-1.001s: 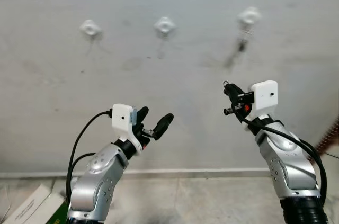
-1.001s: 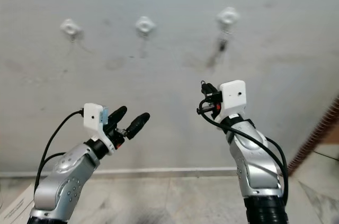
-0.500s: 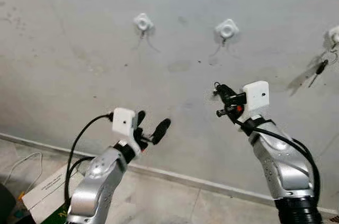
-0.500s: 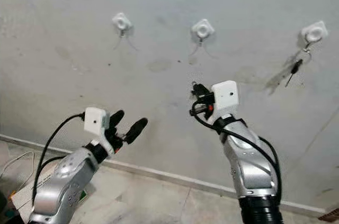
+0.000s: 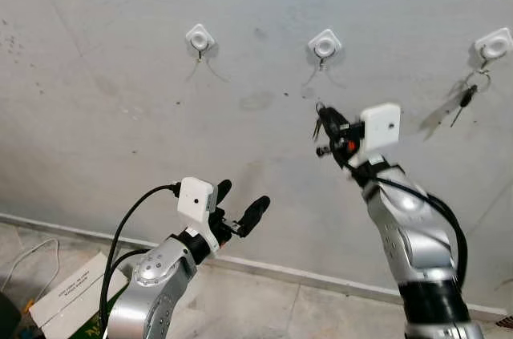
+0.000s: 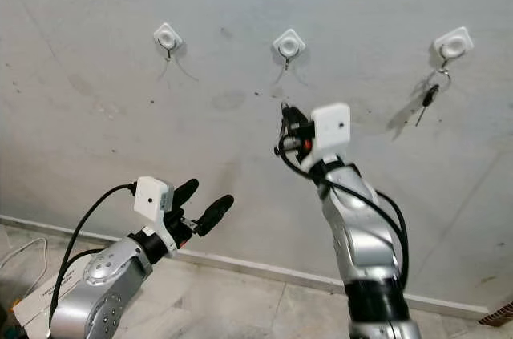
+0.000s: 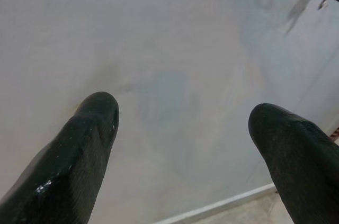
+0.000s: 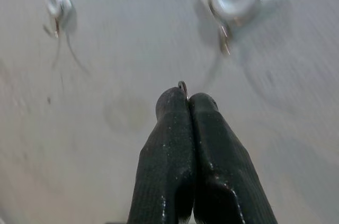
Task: Hang keys on a hook
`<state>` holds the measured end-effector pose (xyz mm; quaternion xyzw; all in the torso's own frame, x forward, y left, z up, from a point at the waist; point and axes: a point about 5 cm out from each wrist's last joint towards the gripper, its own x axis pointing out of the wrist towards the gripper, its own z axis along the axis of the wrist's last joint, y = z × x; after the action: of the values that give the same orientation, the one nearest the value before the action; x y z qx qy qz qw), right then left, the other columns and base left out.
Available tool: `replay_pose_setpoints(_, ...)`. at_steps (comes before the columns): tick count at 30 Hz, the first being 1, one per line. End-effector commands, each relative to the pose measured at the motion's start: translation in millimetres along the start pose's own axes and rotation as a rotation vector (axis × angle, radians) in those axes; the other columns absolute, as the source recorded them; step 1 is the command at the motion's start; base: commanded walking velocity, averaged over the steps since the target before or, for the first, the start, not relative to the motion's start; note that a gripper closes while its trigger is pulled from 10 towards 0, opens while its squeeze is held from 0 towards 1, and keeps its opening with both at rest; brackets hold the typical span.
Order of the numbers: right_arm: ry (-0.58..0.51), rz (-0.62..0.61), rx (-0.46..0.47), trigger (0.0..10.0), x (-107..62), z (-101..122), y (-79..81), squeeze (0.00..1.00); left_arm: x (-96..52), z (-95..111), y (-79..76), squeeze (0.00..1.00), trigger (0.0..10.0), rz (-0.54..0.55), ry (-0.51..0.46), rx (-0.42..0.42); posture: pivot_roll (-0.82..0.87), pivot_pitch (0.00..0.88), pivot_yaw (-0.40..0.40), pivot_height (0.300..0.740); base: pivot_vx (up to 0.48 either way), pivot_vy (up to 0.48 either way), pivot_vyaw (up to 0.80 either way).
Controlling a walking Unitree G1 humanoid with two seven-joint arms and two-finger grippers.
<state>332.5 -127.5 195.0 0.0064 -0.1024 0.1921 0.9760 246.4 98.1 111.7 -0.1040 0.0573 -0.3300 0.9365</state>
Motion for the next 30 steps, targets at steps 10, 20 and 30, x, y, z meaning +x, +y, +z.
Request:
replay_pose_setpoints(10,-0.065,0.021,-0.003,10.0,27.8,17.5,-5.5,0.0,2.5,16.0,-14.4,0.0,10.0,-0.101,-0.017,0.054,0.03,0.0,0.087,0.74,0.0,0.0,0.0)
replay_pose_setpoints(20,-0.055,0.021,0.028,10.0,16.8,15.0,-21.0,0.0,1.6,21.8,-19.0,0.0,10.0,-0.146,-0.024,0.051,0.02,0.0,0.093,0.74,0.0,0.0,0.0)
replay_pose_setpoints(30,-0.064,0.049,0.059,10.0,3.6,16.1,-23.7,0.0,1.5,18.7,-19.3,0.0,10.0,-0.16,-0.005,0.044,0.01,0.0,0.106,0.74,0.0,0.0,0.0)
